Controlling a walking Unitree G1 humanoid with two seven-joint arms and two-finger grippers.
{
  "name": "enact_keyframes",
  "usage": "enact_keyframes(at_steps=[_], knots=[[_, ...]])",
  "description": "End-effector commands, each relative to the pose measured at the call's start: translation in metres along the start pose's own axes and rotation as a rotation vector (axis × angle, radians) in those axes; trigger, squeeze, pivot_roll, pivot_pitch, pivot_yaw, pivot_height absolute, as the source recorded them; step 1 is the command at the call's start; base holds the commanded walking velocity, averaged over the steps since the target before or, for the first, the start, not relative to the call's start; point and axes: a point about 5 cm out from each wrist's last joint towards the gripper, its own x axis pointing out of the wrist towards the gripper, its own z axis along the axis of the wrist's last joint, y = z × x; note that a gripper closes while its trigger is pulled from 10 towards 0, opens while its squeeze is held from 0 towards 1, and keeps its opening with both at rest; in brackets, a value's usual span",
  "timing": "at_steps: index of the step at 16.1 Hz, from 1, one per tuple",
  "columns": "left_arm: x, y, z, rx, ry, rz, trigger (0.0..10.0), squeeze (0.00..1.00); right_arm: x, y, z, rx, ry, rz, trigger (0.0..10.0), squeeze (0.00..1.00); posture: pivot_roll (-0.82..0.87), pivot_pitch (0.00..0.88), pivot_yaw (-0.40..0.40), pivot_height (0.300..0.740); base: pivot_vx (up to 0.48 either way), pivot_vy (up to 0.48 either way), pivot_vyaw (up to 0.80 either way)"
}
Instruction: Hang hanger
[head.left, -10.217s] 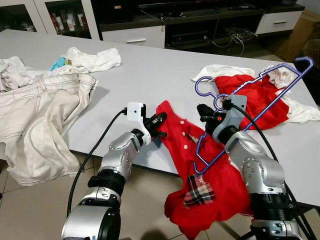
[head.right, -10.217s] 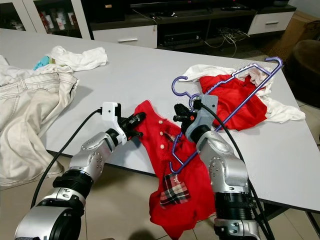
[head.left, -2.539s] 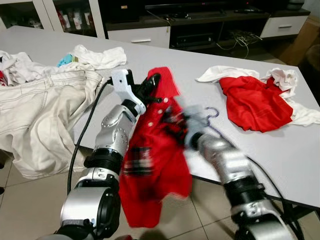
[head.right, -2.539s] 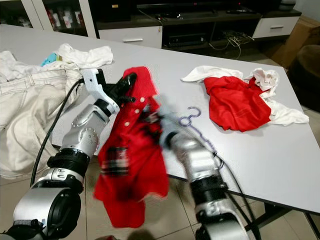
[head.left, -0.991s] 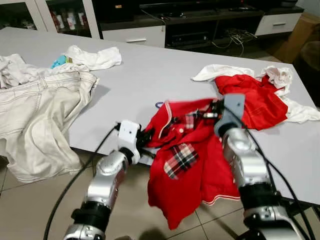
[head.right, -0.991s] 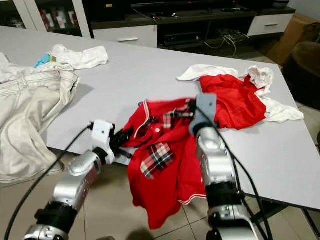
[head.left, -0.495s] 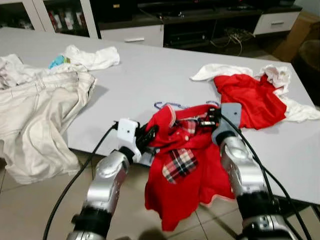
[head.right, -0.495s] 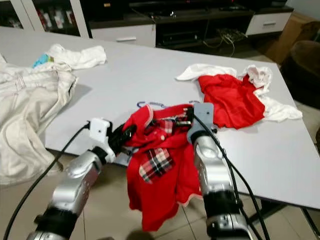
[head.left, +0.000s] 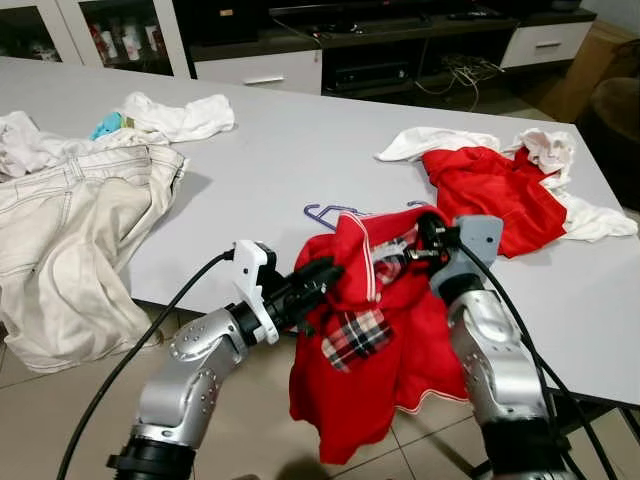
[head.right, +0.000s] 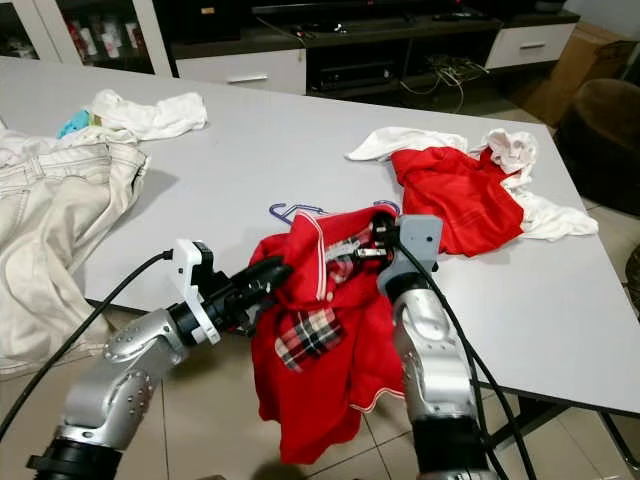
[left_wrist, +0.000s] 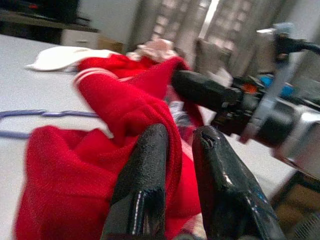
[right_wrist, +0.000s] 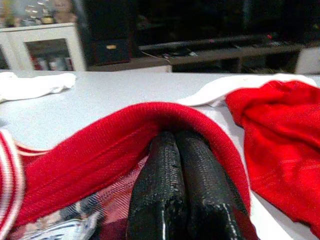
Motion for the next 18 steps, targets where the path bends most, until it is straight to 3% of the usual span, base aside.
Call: enact_keyframes(at_steps=[1, 13, 18], knots=[[0.001, -0.004, 0.006, 0.001, 0.018, -0.065, 10.0, 0.00, -0.002, 0.003, 0.008, -0.023, -0.034, 0.057, 0.0, 0.00, -0.06, 0.000, -0.004, 0.740, 0.000, 0.000, 0.00], [0.000, 0.003, 0.001, 0.065, 0.114, -0.108, 10.0, 0.00, -0.016, 0.010, 0.002, -0.117, 0.009, 0.328, 0.0, 0.00, -0.05, 0.000, 0.009, 0.740, 0.000, 0.000, 0.00], [0.003, 0.007, 0.002, 0.131, 0.115, -0.083, 10.0, 0.00, -0.006, 0.002, 0.009, -0.150, -0.013, 0.294, 0.0, 0.00, -0.06, 0.000, 0.005, 0.740, 0.000, 0.000, 0.00]])
